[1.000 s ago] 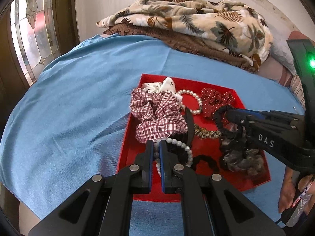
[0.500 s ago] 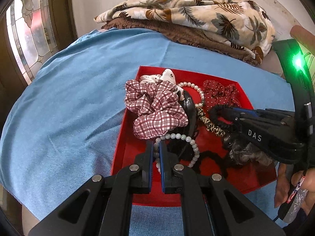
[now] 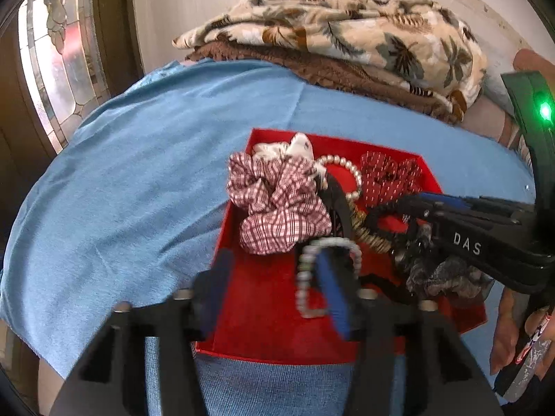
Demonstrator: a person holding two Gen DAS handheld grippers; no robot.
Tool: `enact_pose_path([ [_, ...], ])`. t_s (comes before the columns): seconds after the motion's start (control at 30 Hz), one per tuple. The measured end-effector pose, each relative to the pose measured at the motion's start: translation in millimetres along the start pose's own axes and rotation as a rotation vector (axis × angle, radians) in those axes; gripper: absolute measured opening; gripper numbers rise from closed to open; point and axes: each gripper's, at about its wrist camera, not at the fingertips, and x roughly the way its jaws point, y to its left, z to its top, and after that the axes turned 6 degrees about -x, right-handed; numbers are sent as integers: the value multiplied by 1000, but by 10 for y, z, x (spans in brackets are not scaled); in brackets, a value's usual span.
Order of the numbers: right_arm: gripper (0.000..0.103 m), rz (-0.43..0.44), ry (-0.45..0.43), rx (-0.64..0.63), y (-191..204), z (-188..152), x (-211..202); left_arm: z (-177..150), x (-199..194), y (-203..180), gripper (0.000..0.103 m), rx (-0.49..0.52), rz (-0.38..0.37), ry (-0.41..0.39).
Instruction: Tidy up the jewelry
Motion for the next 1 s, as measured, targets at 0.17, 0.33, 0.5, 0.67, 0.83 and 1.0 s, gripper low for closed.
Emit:
enact_pose_path([
  [0.17, 37, 15, -32, 28, -27, 4, -145, -23, -98, 5, 60, -2, -12, -32],
  [0.33, 39, 34, -66, 48, -51, -30, -349, -61, -134, -3, 62, 8, 11, -49],
  [0.5, 51, 38, -108, 69, -113, -179, -617, -110, -198, -16, 68, 3, 32, -86],
  [0.67, 55, 3, -126, 61, -172, -456, -828, -180, -263, -117, 71, 33, 69, -130],
  [0.83, 63, -50, -139, 44, -225, -757, -971, -330, -376, -300, 79, 86, 124, -193],
  [1.0, 66, -69, -134, 62, -310, -1010, -1054, -551, -644, -486, 92, 139, 193, -334],
])
